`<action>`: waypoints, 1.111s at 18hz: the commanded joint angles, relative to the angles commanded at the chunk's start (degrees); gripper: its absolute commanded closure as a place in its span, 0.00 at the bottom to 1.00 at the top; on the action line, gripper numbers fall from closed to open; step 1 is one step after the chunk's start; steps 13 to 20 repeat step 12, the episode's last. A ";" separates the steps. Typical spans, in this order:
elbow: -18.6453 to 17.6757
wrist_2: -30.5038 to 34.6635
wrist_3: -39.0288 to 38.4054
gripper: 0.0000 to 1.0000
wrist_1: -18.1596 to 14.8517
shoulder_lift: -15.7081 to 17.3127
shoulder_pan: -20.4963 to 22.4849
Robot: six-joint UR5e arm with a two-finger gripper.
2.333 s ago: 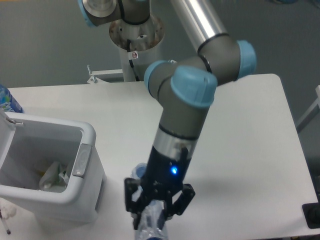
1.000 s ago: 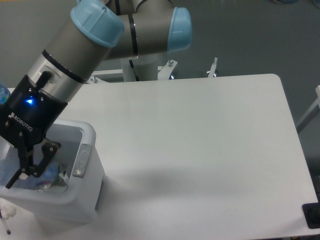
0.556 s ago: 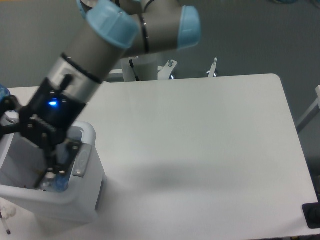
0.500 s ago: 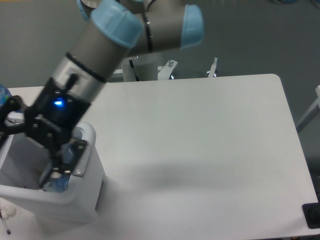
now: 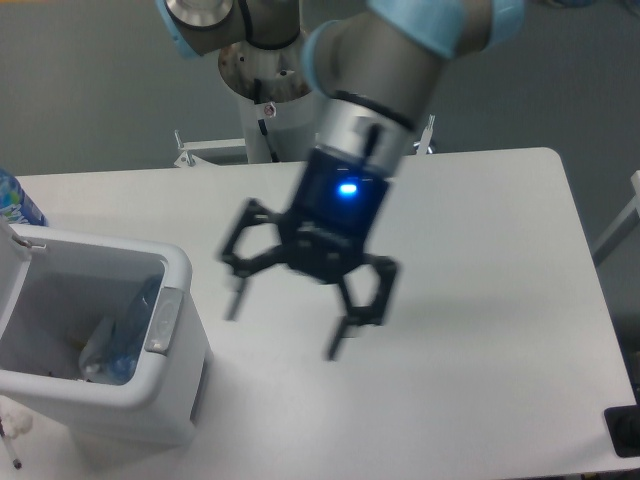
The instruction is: Place the trash in the trash can
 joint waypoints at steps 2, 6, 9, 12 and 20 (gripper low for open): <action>-3.26 5.89 8.96 0.00 -0.09 0.17 2.46; -8.27 21.35 25.42 0.00 -0.44 0.62 5.28; -9.25 30.50 32.27 0.00 -2.28 0.17 4.85; -9.69 31.93 34.85 0.00 -3.60 0.35 4.67; -9.69 31.93 34.85 0.00 -3.60 0.35 4.67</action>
